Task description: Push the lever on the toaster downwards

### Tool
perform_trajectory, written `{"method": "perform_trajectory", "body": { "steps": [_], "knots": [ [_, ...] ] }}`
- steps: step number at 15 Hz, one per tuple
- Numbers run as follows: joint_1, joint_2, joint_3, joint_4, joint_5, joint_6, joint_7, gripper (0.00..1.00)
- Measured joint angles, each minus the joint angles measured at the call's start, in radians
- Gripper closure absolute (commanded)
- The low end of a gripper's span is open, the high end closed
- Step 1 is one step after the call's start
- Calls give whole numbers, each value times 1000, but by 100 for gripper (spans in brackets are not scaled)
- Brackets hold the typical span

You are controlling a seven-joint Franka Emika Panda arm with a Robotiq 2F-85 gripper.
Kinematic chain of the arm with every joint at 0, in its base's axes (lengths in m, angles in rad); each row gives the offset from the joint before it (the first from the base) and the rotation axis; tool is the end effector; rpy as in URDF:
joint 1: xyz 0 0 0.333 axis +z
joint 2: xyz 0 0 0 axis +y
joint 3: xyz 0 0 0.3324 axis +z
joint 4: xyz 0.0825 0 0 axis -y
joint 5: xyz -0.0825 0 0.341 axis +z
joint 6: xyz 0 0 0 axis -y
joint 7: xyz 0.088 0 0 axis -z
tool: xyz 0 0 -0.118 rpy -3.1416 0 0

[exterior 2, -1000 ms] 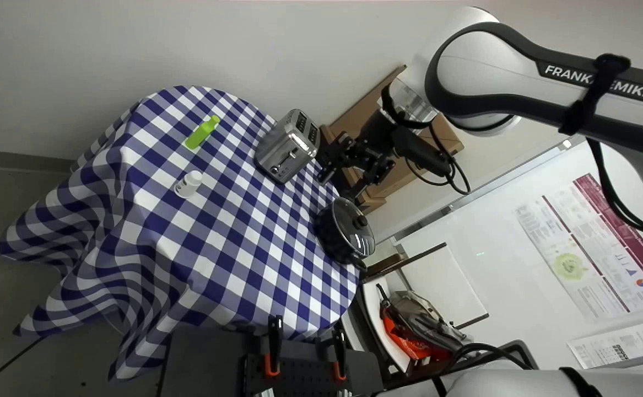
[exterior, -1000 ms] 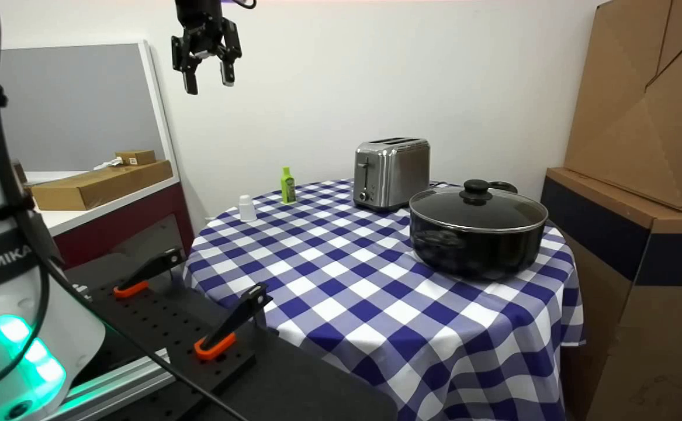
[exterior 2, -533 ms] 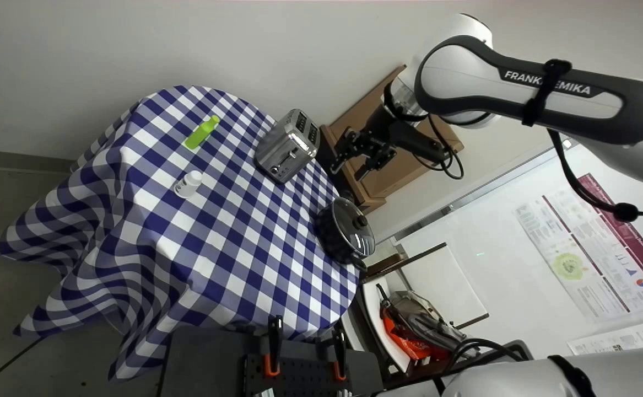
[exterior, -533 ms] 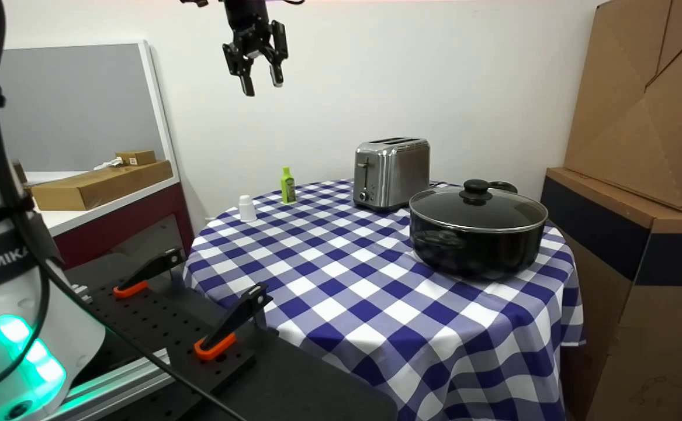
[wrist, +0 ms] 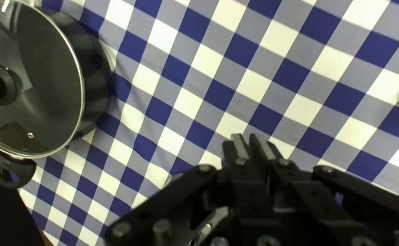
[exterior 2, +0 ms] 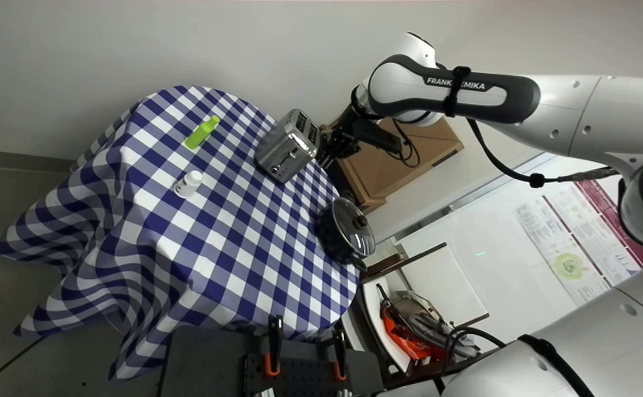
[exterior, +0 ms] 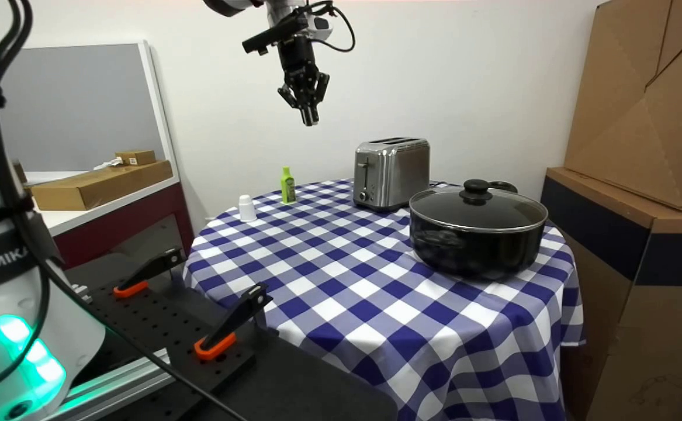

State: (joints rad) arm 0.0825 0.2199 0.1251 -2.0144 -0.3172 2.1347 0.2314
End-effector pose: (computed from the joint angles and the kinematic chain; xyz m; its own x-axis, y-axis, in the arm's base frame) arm 0.5419 0.0946 0.3707 0.9869 0.1496 -0.0607 0.1600 -0.9574 0.2404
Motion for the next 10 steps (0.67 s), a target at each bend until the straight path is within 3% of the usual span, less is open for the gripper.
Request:
{"method": "perform_trajectory", "body": {
  "steps": [10],
  "knots": [
    [72,342,-118,317,-131,177,1,100]
  ]
}}
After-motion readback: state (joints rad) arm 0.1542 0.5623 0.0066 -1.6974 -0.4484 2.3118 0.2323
